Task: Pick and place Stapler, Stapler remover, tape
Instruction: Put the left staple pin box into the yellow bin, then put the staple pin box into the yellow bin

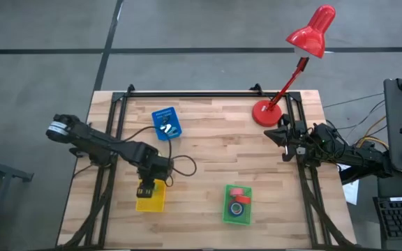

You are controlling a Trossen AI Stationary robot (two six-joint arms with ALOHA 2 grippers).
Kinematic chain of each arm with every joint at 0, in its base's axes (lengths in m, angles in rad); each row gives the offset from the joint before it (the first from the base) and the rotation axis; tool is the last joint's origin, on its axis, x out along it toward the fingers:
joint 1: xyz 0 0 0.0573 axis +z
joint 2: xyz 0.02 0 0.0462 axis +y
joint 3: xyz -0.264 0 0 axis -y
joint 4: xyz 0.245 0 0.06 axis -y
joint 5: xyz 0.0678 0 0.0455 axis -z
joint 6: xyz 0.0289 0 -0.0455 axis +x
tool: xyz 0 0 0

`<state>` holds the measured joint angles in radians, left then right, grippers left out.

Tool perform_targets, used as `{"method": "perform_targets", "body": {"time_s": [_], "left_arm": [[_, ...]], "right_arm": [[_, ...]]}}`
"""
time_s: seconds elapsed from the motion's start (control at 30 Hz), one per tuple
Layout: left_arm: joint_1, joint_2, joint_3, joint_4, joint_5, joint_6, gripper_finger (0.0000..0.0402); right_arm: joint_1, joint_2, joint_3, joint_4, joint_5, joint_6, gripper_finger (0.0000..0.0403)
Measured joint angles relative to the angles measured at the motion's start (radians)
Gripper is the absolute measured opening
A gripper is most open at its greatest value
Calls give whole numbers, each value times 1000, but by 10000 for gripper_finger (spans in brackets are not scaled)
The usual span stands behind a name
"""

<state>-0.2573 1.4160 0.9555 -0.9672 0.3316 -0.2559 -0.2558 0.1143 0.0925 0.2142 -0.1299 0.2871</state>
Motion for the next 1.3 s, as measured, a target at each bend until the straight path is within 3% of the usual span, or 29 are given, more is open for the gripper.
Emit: {"method": "perform_targets", "body": {"time_s": [0.5, 0.73, 1.0, 1.3], "left_arm": [[1, -14, 2, -12, -38, -5, 251], [7, -16, 54, -67, -123, 80, 249], [32, -28, 81, -85, -454, 317, 248], [137, -26, -3, 9, -465, 437, 248]], "right_arm": [[0, 0, 0, 0, 0, 0, 9], [0, 0, 0, 0, 0, 0, 9], [0, 0, 0, 0, 0, 0, 9], [0, 0, 0, 0, 0, 0, 9]]}}
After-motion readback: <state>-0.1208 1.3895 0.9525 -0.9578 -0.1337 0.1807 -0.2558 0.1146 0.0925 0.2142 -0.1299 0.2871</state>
